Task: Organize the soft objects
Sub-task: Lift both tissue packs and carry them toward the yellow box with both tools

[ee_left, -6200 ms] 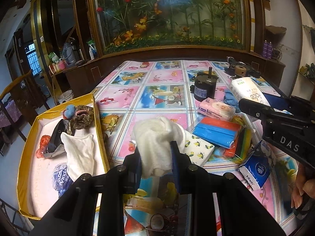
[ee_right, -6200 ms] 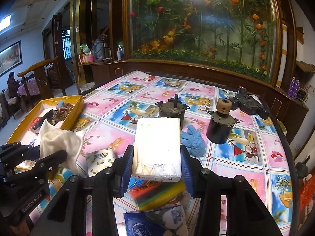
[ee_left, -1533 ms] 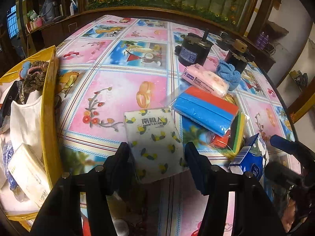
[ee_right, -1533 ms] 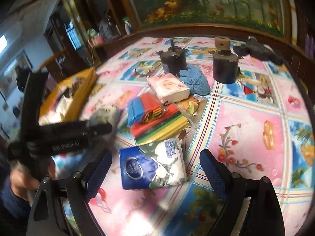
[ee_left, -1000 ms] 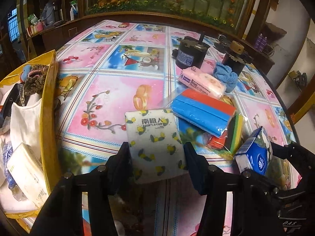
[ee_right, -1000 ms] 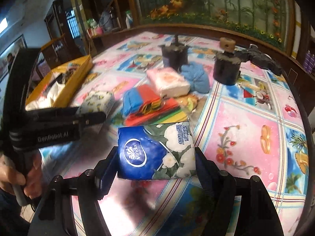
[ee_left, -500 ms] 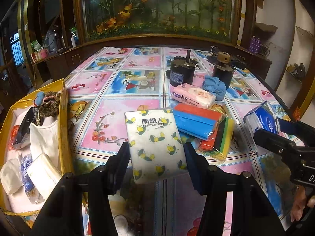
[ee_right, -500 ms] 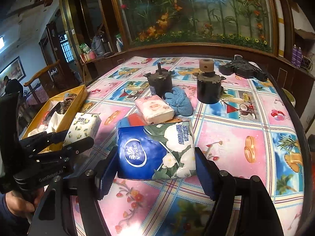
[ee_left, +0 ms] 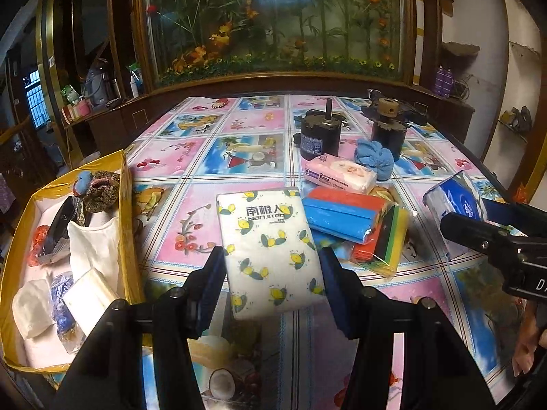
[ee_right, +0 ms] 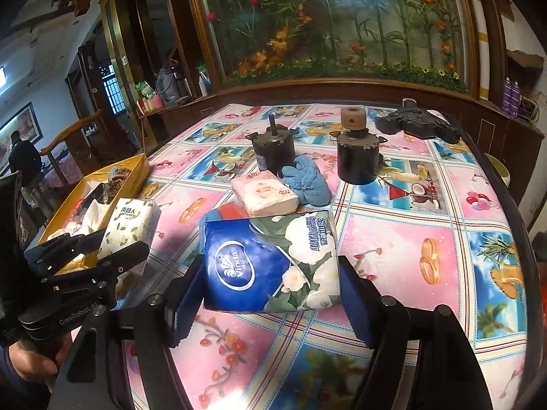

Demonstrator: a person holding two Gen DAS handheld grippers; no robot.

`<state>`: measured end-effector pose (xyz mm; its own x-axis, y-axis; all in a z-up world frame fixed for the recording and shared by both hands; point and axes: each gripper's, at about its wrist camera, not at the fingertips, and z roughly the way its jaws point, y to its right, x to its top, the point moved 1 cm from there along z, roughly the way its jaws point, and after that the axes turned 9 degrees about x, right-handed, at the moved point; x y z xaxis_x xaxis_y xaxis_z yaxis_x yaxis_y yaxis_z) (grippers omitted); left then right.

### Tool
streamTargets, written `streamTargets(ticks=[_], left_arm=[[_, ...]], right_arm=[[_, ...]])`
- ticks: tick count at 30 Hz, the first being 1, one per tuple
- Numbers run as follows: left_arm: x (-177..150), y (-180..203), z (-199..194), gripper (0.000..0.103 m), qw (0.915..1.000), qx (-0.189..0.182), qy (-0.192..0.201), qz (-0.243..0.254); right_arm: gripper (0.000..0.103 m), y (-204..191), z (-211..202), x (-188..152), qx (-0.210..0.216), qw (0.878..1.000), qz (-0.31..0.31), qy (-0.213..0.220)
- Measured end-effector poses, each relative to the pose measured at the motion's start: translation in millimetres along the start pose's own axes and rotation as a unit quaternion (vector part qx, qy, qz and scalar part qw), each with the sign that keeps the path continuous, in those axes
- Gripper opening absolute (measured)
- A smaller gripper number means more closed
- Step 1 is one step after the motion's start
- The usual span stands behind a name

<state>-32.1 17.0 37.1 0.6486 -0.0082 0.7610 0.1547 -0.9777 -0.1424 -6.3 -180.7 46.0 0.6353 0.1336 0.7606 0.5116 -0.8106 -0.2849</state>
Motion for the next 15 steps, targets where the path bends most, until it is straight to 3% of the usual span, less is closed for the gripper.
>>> streamTargets(ticks=[15], left_arm=[[-1.4, -4.6, -0.9, 0.055, 1.0, 0.0, 0.001, -0.006]], right_arm=[[0.077, -1.4, -1.4, -1.2, -0.001, 1.0, -0.001, 0.005]])
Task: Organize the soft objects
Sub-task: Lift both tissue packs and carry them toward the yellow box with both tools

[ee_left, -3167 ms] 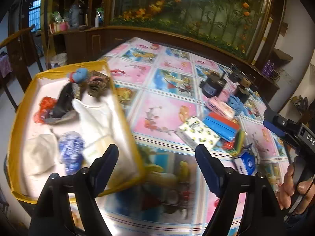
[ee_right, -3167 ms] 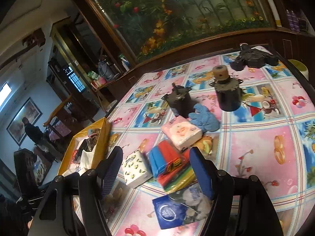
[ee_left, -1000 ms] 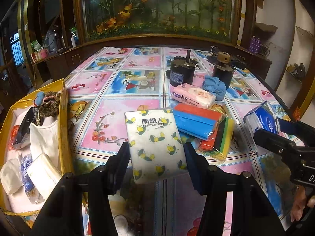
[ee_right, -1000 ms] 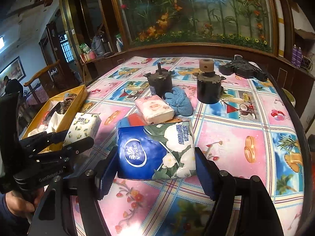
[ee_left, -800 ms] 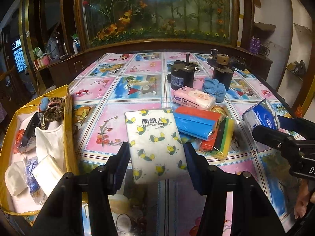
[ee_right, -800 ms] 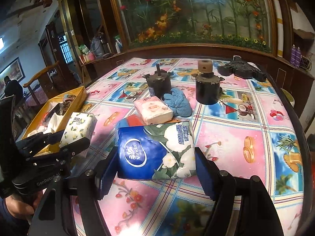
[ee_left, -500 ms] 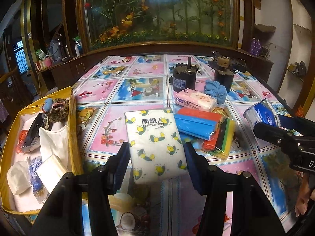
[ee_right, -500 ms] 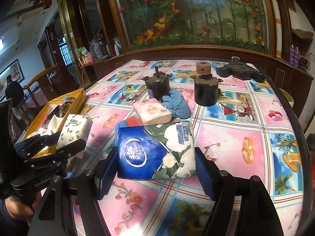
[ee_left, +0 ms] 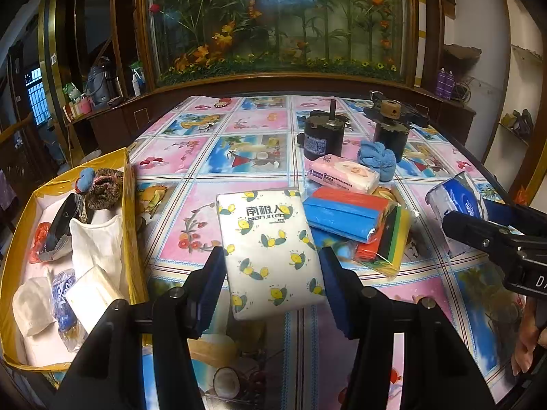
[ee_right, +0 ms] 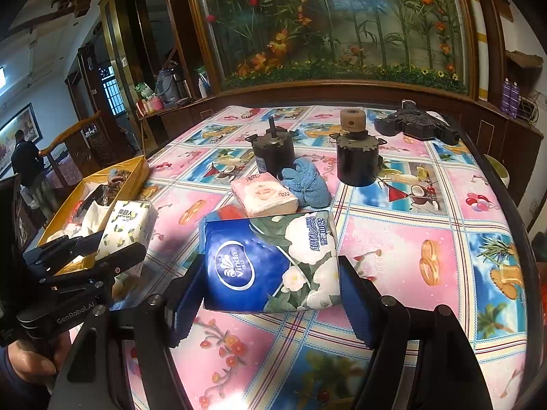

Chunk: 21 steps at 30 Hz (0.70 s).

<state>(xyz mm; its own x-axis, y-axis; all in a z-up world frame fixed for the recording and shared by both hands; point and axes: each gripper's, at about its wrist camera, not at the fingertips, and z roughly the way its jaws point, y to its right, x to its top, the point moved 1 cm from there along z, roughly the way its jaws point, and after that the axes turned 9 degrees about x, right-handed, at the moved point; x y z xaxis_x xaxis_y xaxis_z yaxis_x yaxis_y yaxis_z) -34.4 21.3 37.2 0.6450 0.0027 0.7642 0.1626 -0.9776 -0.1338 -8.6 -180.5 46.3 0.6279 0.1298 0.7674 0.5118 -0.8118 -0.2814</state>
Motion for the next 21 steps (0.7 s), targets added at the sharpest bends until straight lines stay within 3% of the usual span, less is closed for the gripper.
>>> streamTargets(ticks=[21], left_arm=[[9, -28, -17, 0.055, 0.9994, -0.003, 0.016, -0.03]], right_arm=[[0.077, -18, 12, 8, 0.02, 1.0, -0.009, -0.005]])
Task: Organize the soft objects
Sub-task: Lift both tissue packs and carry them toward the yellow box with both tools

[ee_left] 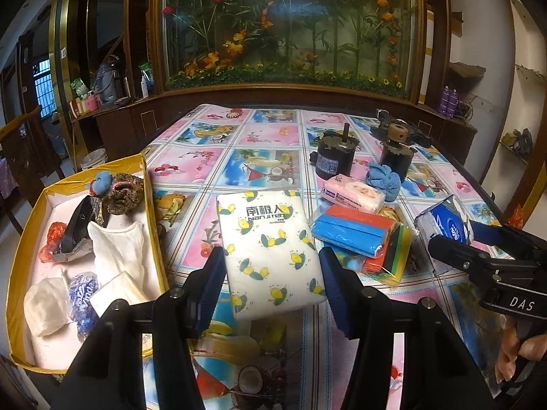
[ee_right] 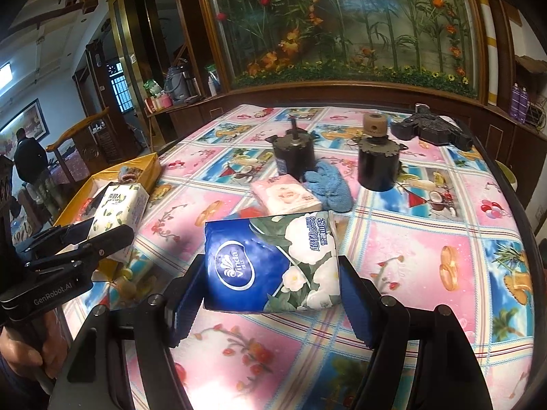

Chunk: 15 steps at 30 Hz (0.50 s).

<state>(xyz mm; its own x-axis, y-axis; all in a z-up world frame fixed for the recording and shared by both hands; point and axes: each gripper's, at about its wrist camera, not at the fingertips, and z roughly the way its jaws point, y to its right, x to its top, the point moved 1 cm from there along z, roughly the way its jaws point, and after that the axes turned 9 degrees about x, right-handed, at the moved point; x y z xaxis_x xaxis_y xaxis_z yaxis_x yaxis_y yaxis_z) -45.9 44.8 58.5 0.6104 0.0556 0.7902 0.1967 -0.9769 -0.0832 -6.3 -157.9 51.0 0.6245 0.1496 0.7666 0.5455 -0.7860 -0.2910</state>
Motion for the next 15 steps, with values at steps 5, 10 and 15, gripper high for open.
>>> streamTargets(ticks=[5, 10, 15], left_arm=[[1, -21, -3, 0.055, 0.9998, 0.008, 0.001, -0.019], [2, -51, -7, 0.055, 0.9987, 0.021, 0.001, -0.045], [1, -94, -10, 0.055, 0.9957, 0.045, -0.001, -0.081]], right_arm=[[0.078, -24, 14, 10, 0.027, 1.0, -0.007, -0.005], [0.078, -67, 33, 23, 0.054, 0.998, -0.042, -0.012], [0.078, -113, 58, 33, 0.084, 0.993, -0.074, -0.028]])
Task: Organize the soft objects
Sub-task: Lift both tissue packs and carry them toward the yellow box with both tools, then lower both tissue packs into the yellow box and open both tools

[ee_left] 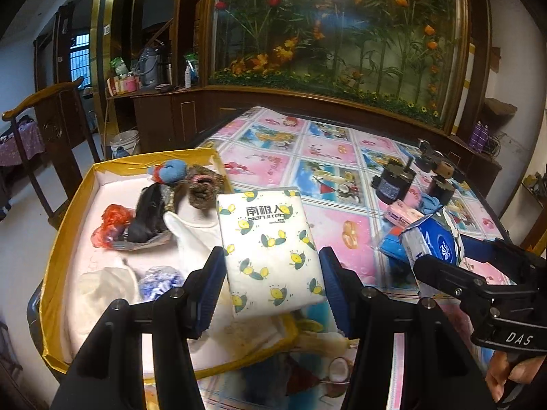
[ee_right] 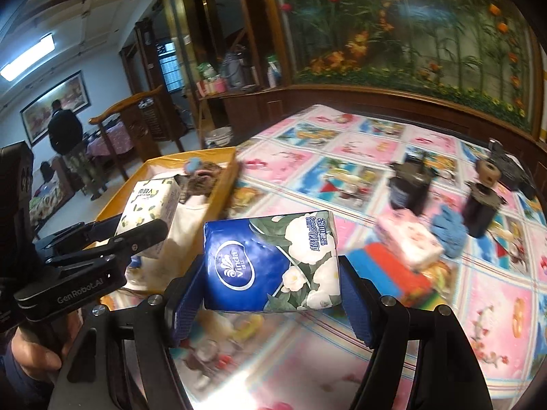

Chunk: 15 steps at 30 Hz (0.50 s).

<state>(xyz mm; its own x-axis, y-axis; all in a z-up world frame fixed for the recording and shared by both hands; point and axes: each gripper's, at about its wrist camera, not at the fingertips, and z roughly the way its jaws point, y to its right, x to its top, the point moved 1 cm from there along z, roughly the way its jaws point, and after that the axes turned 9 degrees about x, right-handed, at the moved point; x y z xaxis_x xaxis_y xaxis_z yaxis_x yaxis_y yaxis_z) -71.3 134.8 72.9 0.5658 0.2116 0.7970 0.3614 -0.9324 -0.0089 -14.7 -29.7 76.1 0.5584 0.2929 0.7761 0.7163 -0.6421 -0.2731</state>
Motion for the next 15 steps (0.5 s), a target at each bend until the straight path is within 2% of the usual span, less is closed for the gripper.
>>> streamTargets(ticks=[9, 15], left_arm=[[5, -98, 19, 0.055, 0.9948, 0.056, -0.038, -0.076], [4, -135, 38, 0.055, 0.9891, 0.072, -0.079, -0.101]], right_arm=[[0.078, -61, 64, 27, 0.052, 0.997, -0.037, -0.047], [0.078, -87, 104, 41, 0.068, 0.993, -0.05, -0.087]])
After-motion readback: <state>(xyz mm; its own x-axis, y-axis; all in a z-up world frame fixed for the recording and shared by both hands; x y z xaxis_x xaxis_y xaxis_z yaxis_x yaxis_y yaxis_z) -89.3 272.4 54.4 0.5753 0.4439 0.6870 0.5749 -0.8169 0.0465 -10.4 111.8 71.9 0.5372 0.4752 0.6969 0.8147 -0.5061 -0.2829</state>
